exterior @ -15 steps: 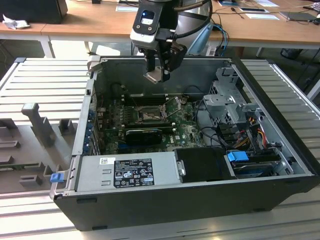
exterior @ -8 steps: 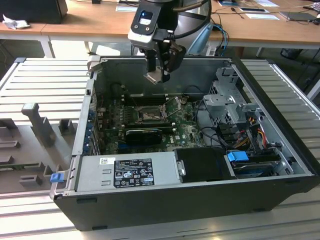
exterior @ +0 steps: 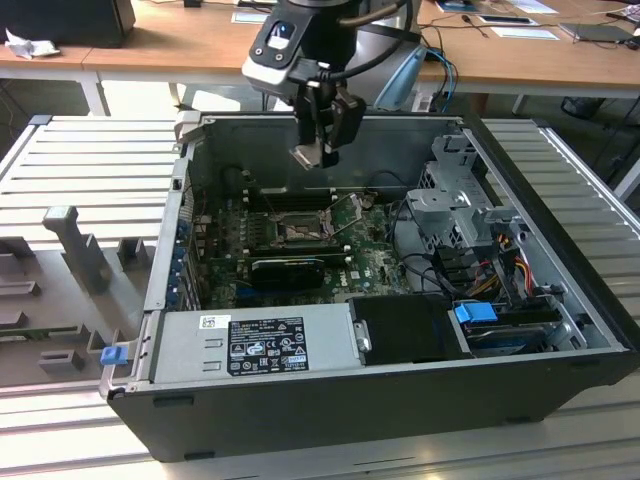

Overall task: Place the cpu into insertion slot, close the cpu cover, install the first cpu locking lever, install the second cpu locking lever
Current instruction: 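Place the cpu into insertion slot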

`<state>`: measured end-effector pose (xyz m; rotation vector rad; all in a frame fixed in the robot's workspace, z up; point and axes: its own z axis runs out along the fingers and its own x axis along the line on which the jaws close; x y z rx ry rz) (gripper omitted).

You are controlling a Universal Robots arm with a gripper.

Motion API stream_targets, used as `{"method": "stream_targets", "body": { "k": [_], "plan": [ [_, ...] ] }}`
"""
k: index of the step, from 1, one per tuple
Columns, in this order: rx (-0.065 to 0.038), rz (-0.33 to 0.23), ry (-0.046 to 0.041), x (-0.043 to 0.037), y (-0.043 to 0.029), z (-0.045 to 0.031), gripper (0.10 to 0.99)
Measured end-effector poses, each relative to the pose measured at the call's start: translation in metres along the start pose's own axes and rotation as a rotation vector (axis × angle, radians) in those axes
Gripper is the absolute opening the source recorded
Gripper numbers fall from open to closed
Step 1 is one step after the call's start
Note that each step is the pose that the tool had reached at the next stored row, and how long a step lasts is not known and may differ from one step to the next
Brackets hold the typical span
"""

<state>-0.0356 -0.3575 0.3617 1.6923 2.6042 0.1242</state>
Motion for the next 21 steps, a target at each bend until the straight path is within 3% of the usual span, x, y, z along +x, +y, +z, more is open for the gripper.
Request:
{"method": "stream_targets", "body": {
  "k": [17,21],
  "plan": [
    [-0.005,0.296,-0.0254,-0.0001,-0.0005,0.006,0.529],
    [-0.003,0.339,-0.0282,0.0011,-0.0007,0.0156,0.529]
  ]
}}
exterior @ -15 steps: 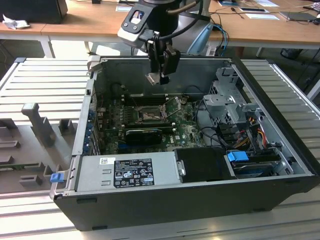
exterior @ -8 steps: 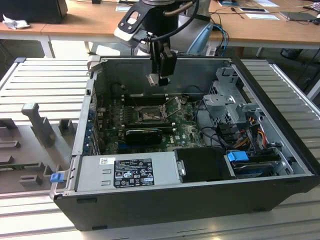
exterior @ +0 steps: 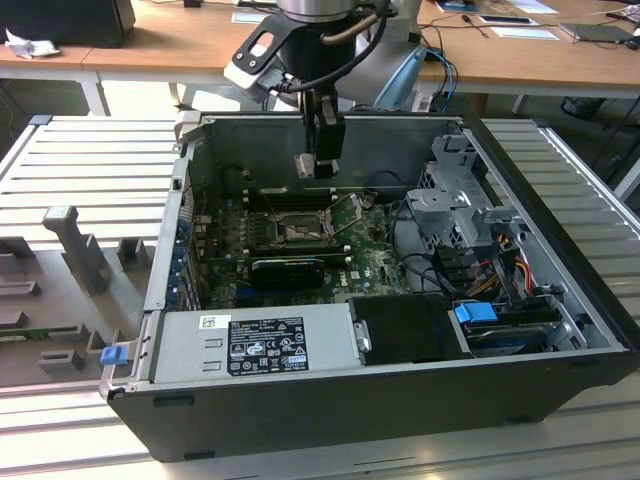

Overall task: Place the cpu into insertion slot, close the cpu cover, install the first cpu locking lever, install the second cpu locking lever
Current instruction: 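Place the cpu into insertion slot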

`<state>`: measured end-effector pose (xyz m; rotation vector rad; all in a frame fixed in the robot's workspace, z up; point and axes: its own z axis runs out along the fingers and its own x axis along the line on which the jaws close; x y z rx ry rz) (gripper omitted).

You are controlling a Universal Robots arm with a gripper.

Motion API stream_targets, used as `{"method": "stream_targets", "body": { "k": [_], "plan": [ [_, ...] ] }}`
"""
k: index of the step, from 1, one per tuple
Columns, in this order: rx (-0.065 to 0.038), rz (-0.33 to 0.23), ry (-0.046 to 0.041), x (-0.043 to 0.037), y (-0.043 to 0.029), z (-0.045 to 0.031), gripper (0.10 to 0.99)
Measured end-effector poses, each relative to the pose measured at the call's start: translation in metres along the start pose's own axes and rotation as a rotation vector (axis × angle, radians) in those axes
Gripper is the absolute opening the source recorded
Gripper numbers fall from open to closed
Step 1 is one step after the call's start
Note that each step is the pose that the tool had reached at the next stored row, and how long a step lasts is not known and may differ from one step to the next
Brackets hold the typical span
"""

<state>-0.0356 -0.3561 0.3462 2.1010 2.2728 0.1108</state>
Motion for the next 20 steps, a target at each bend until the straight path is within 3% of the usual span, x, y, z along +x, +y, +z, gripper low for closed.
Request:
{"method": "stream_targets", "body": {
  "k": [6,20],
  "plan": [
    [0.004,0.015,-0.0011,0.0003,-0.0011,0.013,0.529],
    [0.004,0.015,-0.0012,0.0002,-0.0019,0.0217,0.529]
  ]
}}
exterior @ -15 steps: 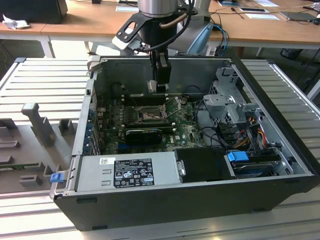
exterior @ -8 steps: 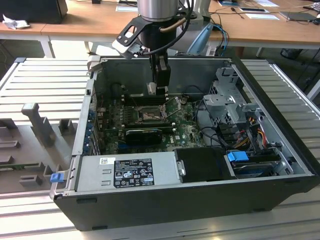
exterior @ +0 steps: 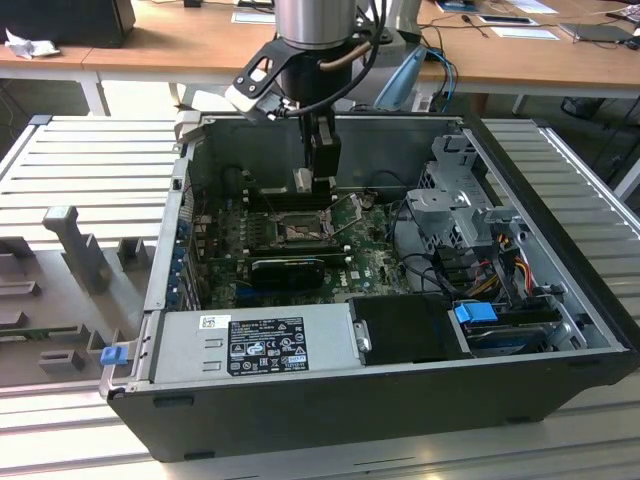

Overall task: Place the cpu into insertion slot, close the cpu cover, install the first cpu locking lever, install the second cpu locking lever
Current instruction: 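Place the cpu into insertion slot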

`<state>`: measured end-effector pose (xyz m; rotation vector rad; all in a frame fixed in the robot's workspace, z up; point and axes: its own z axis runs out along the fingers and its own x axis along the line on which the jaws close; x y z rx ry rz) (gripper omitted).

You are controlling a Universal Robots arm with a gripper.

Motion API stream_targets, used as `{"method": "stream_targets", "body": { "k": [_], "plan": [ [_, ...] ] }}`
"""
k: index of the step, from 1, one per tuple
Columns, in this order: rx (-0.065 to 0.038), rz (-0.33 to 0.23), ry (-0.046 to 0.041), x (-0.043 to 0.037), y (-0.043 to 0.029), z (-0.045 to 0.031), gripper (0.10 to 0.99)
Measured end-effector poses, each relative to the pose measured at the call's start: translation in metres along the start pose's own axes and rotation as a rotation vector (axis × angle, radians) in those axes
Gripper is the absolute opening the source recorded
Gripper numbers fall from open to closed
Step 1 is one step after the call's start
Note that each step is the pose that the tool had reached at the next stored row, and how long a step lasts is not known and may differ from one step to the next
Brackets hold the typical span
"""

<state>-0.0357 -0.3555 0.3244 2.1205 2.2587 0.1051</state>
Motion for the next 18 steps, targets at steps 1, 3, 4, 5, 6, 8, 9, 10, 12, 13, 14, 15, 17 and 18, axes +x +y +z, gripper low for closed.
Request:
{"method": "stream_targets", "body": {
  "k": [1,3,4,5,6,8,9,10,12,13,14,15,17,18],
  "plan": [
    [0.0,0.0,0.0001,0.0,0.0,0.0003,0.529],
    [0.0,0.0,-0.0003,-0.0001,-0.0002,0.0029,0.529],
    [0.0,0.0,-0.0003,0.0,-0.0003,0.004,0.529],
    [0.0,0.002,-0.0005,0.0002,-0.0004,0.0049,0.529],
    [0.0,0.007,-0.0008,0.0002,-0.0004,0.0057,0.529],
    [0.0,0.025,-0.0022,0.0002,-0.0006,0.0081,0.529],
    [0.0,0.026,-0.0023,0.0003,-0.0008,0.0101,0.529],
    [-0.001,0.026,-0.0024,0.0002,-0.0009,0.0121,0.529],
    [-0.001,0.026,-0.0023,0.0002,-0.0012,0.0163,0.529],
    [-0.001,0.026,-0.0022,0.0002,-0.0014,0.0185,0.529],
    [-0.001,0.026,-0.0022,0.0001,-0.0015,0.0196,0.529],
    [0.0,0.026,-0.0019,0.0001,-0.0016,0.0209,0.529],
    [0.0,0.026,-0.0019,0.0001,-0.0018,0.0228,0.529],
    [0.0,0.026,-0.0019,0.0001,-0.0019,0.0248,0.529]
  ]
}}
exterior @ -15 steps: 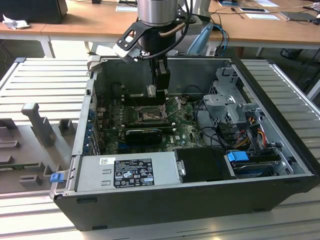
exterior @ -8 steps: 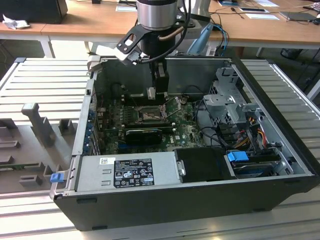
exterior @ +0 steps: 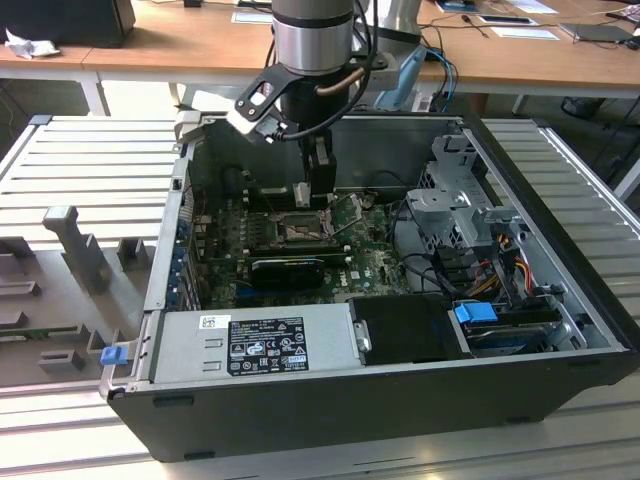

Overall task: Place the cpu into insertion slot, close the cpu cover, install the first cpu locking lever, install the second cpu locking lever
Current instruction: 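Place the cpu into insertion slot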

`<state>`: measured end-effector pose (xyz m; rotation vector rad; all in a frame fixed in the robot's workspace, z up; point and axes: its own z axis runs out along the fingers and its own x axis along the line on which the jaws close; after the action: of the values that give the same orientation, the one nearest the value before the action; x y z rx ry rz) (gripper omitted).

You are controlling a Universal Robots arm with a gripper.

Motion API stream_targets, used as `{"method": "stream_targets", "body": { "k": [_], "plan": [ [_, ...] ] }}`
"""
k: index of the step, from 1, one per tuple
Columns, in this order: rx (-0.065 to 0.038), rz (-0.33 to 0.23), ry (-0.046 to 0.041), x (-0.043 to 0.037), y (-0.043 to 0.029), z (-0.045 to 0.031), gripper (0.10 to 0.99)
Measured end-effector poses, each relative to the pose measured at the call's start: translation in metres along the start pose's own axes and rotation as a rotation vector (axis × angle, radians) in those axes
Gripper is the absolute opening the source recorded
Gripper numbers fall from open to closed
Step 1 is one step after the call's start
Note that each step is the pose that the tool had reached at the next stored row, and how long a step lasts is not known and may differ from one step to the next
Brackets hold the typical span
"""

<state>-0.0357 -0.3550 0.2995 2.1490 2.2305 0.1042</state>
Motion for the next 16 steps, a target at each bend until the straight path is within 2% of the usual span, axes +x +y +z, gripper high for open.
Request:
{"method": "stream_targets", "body": {
  "k": [7,16],
  "plan": [
    [0.0,0.0,0.0002,0.0015,-0.0006,0.008,0.529],
    [0.0,0.0,0.0,0.0043,-0.0016,0.0223,0.529]
  ]
}}
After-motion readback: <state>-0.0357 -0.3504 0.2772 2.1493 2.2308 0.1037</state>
